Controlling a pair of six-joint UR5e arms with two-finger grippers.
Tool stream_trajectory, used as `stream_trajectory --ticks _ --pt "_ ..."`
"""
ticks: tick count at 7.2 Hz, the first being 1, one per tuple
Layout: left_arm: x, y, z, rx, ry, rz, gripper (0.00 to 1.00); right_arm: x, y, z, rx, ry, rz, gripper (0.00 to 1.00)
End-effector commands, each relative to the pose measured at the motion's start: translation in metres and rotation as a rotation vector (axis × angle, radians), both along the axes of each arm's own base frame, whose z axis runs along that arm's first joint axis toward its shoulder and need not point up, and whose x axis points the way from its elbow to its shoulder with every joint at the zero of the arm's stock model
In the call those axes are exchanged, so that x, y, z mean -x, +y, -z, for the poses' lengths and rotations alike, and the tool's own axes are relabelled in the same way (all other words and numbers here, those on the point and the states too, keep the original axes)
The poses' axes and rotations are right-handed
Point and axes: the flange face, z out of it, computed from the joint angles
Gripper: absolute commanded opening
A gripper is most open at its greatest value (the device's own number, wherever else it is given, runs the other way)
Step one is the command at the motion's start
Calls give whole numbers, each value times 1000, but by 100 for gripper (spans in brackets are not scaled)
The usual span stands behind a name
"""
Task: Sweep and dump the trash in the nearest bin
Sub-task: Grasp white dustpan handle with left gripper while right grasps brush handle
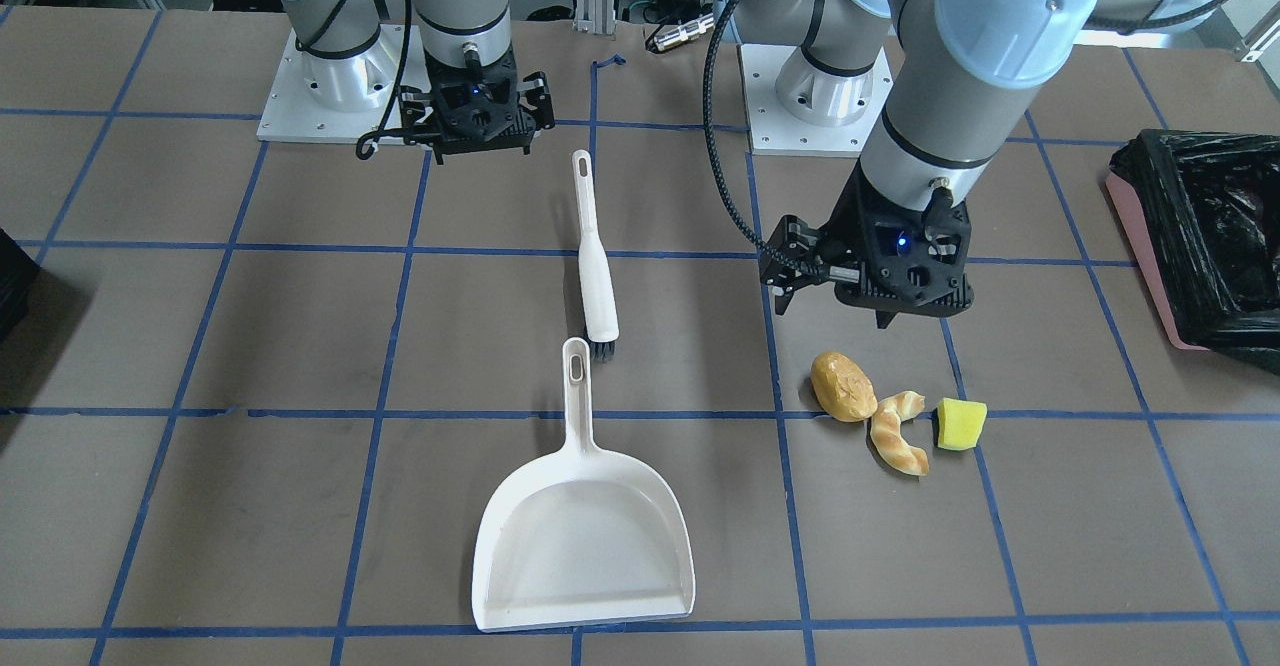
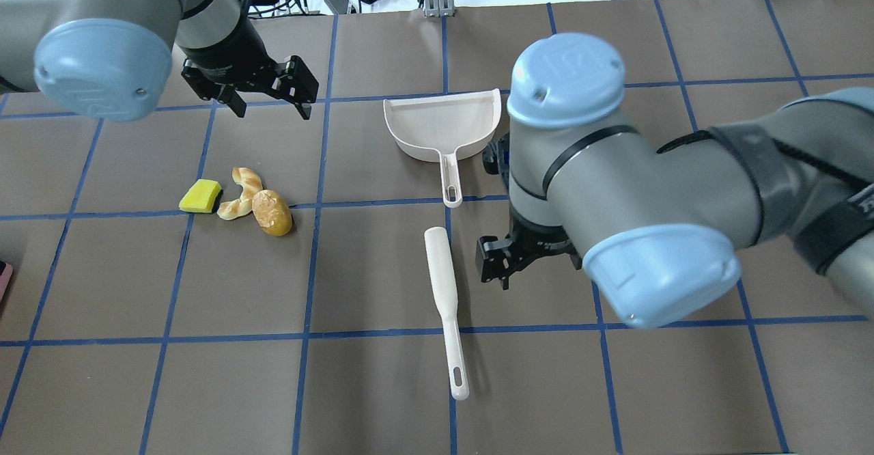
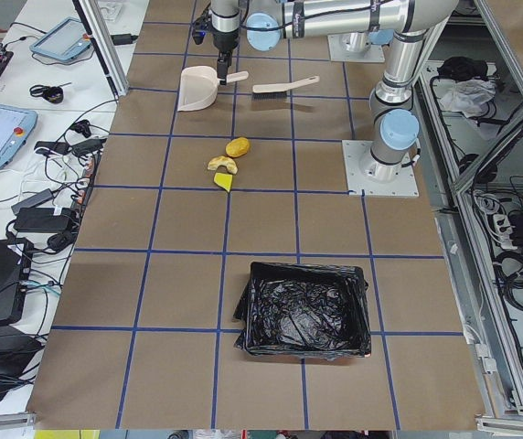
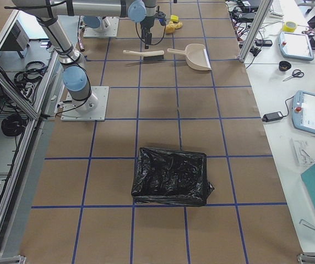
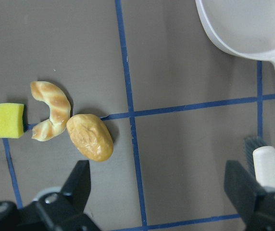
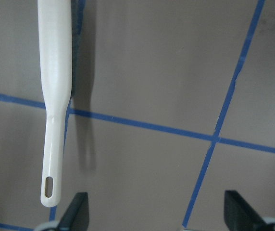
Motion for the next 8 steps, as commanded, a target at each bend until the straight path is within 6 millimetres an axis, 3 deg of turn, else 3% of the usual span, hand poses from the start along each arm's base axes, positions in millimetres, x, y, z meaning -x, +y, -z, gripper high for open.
stream_trajectory --ticks 1,3,4,7,8 --pt "55 -20 38 15 51 5 100 -35 58 57 60 -11 -9 100" --pt "111 -22 74 -21 41 49 100 -45 97 98 105 -33 11 100" --pt "140 -17 91 -23 25 39 100 -52 113 106 122 -47 -22 100" --pt "204 -5 153 -13 -55 59 99 -73 113 129 95 -105 -24 99" --pt "214 -8 168 3 -39 19 100 -76 111 131 111 -102 -34 99"
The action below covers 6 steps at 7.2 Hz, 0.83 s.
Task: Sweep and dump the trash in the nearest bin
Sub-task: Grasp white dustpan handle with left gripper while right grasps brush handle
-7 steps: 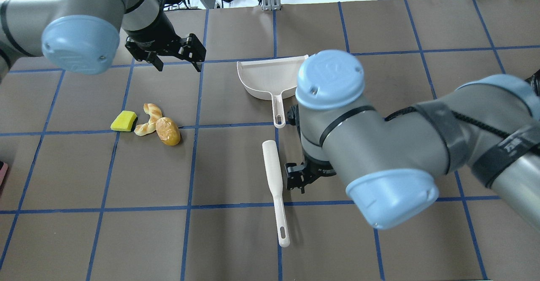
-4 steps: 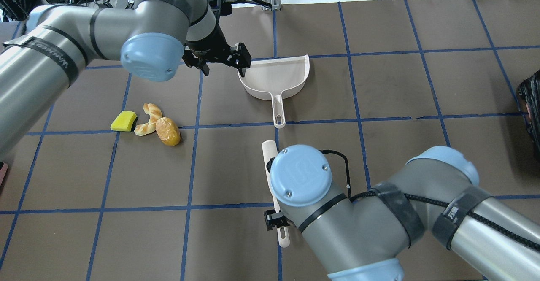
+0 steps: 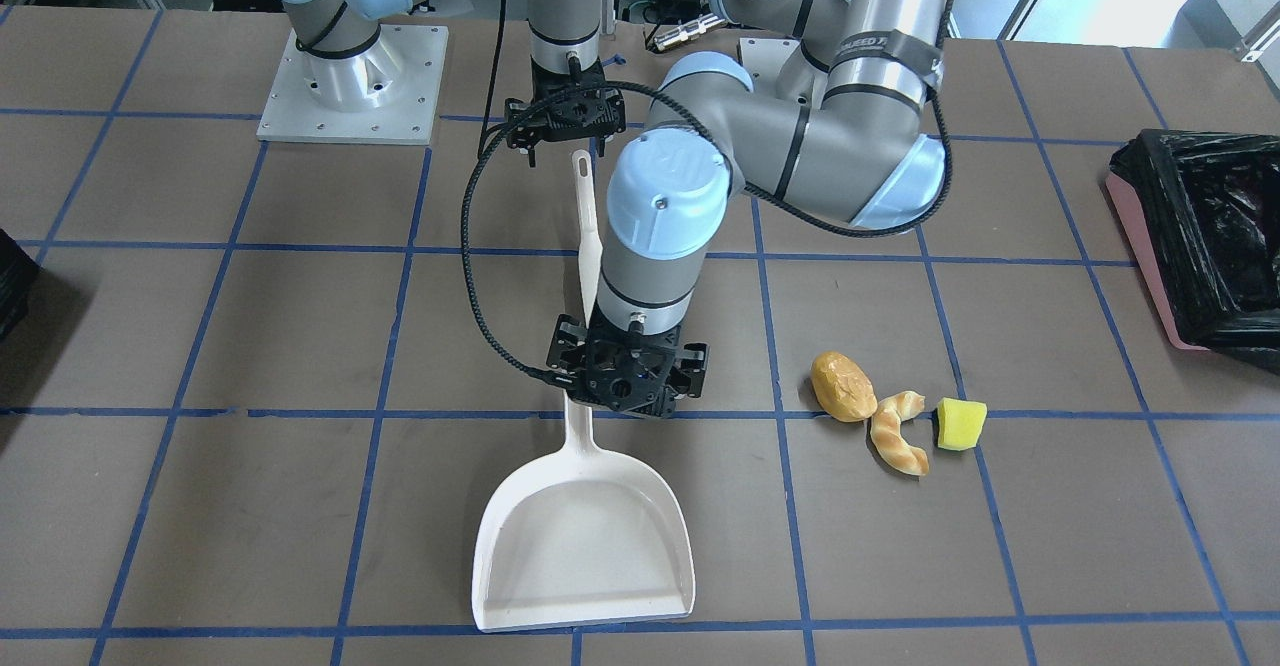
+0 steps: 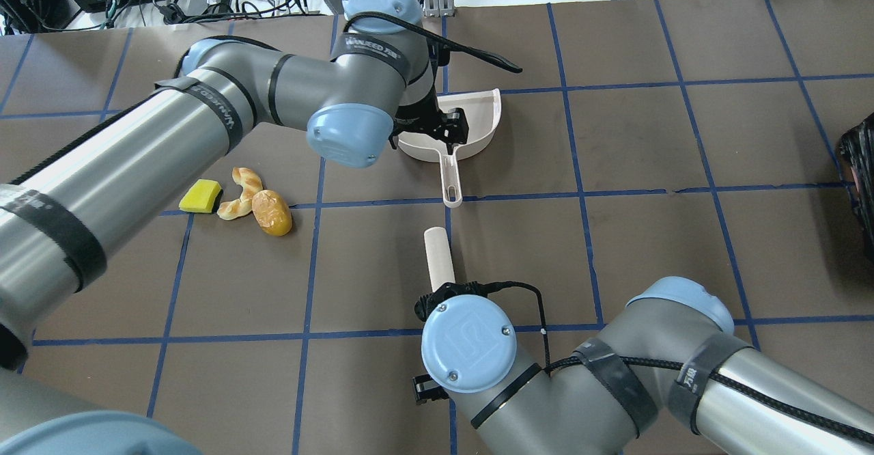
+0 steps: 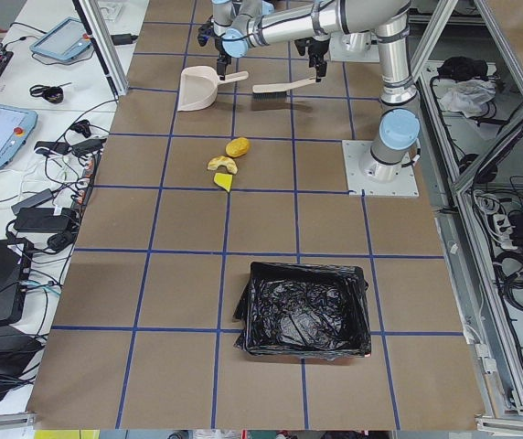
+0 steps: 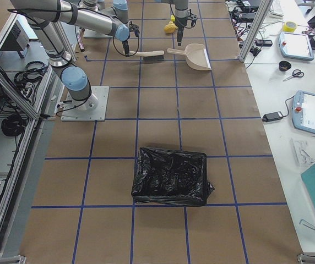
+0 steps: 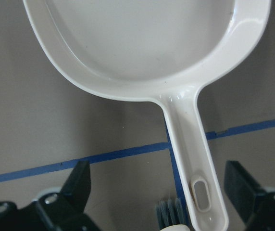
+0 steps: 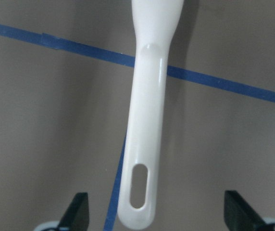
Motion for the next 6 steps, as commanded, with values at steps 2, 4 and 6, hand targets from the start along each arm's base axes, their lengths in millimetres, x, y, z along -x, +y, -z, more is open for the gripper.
stream_trajectory --ticks 2,4,6 --pt "24 3 39 -9 -12 -14 100 -10 -3 4 13 -17 -18 94" --pt "24 3 38 -8 -13 1 75 -12 -5 3 16 -17 -20 82" --pt "24 3 38 -10 -14 0 65 -12 -6 8 7 -11 -23 77"
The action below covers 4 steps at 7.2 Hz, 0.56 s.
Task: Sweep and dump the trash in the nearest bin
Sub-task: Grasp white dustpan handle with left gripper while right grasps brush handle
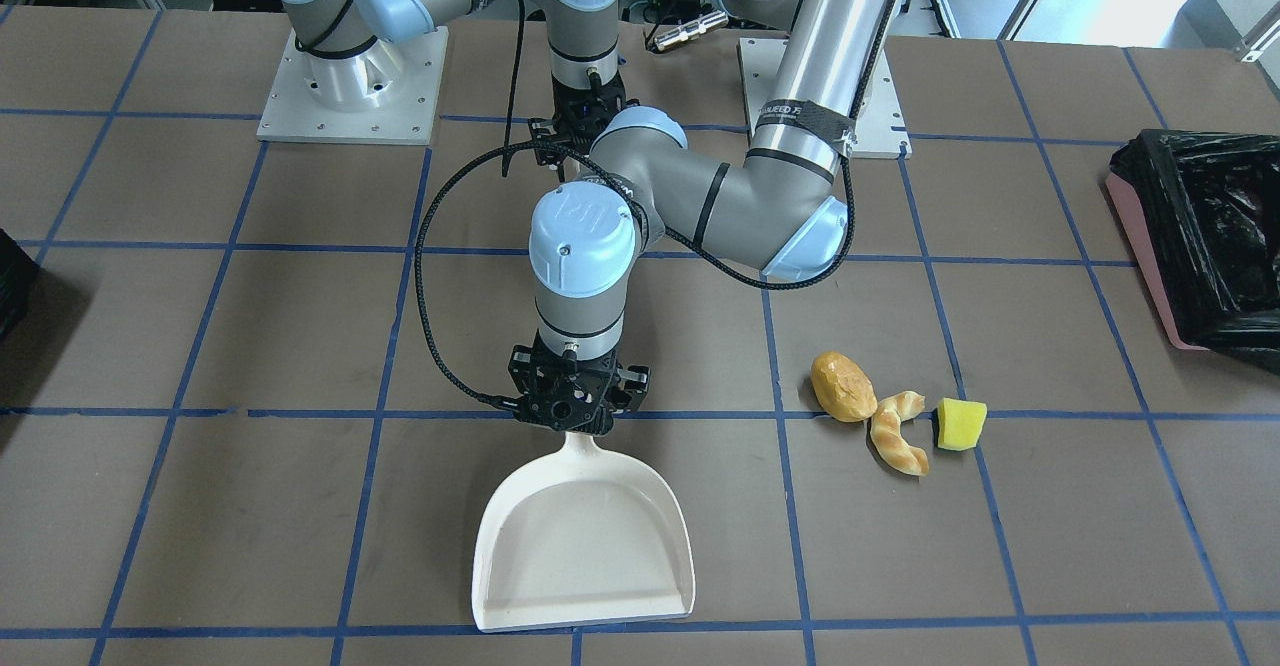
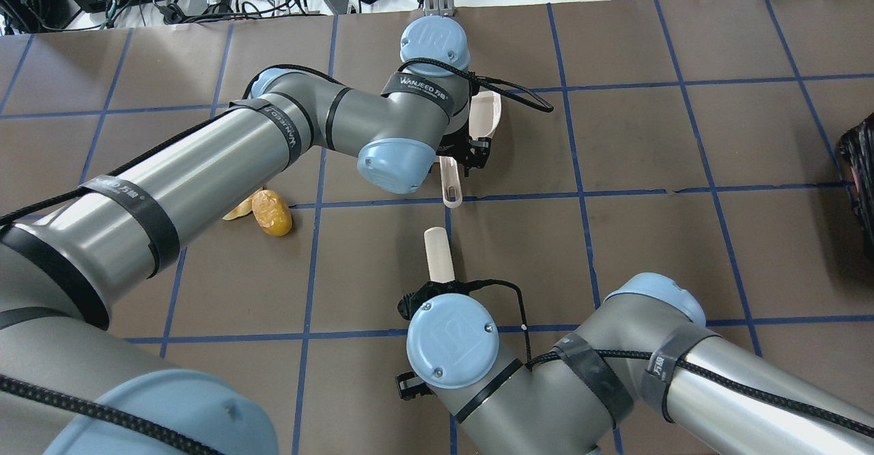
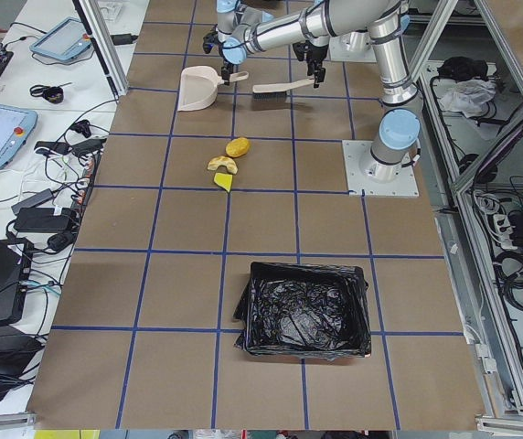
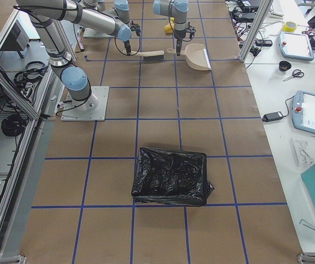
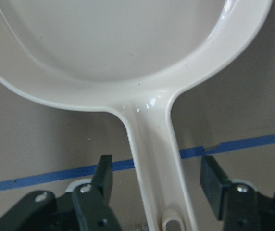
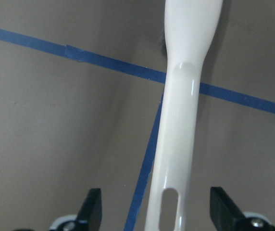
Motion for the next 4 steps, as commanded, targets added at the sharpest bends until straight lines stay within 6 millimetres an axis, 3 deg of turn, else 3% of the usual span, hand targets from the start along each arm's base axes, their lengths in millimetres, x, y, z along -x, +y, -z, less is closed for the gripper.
stream_trajectory --ticks 1,2,3,4 --pt "0 0 0 -1 -1 1 63 0 -3 4 -5 6 -3 77" --pt "0 1 1 -3 0 1 47 0 -3 5 -6 7 -6 74" --pt "0 1 2 -10 -3 0 19 1 -4 5 -6 7 -6 71" --pt "-1 2 3 -19 -6 0 0 1 -4 5 -6 7 -9 68"
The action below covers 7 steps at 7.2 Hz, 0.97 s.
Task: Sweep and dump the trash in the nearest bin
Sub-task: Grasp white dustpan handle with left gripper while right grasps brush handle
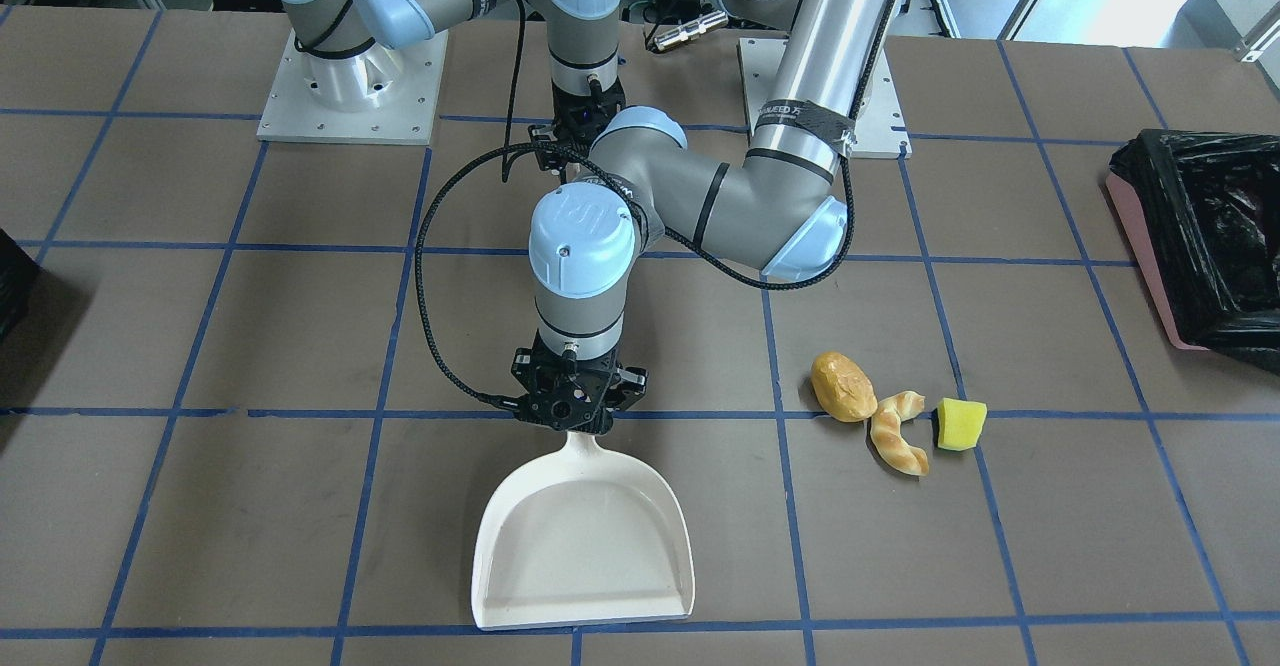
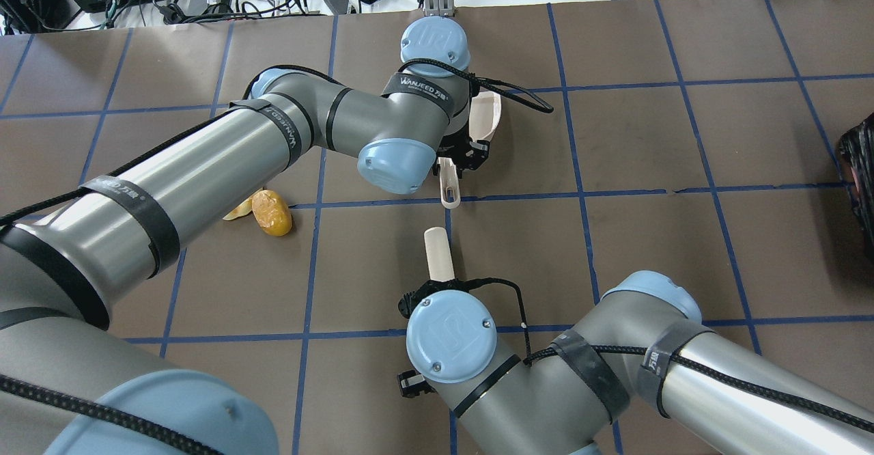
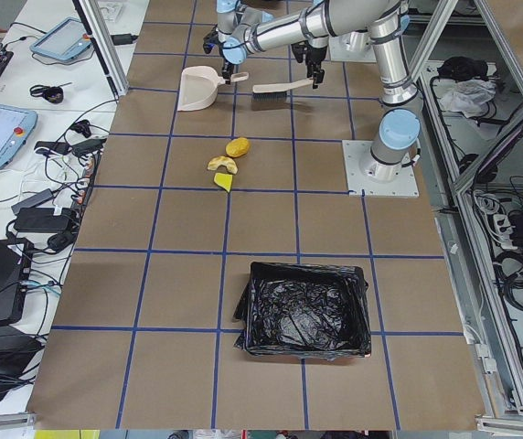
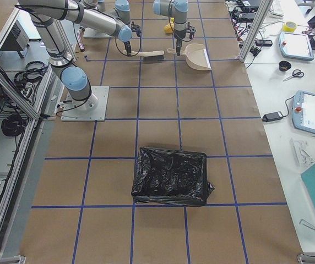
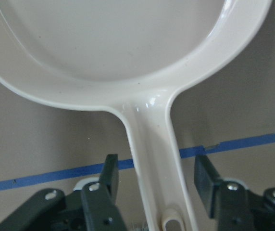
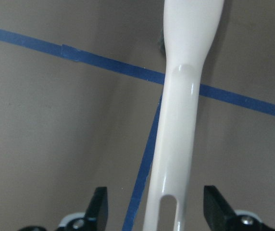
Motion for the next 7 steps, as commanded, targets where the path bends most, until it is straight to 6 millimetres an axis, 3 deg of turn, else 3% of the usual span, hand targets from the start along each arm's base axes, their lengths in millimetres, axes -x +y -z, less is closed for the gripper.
stream_trajectory --ticks 1,2,4,5,6,7 --pt "1 3 2 -33 15 -4 0 1 -2 0 1 -1 -3 61" --pt "3 5 -6 -34 36 -11 0 -1 -4 -4 -1 1 -6 38" --pt "0 -1 -32 -13 43 2 0 -1 -4 -4 -18 12 -7 10" --pt "-2 -15 -54 -12 31 56 0 -1 -3 -4 -19 13 -6 0" --pt "-29 -39 -80 -26 19 123 0 0 -3 -4 -25 18 -4 0" --pt "-80 -67 -102 -44 13 175 0 0 -4 -5 -24 17 -4 0"
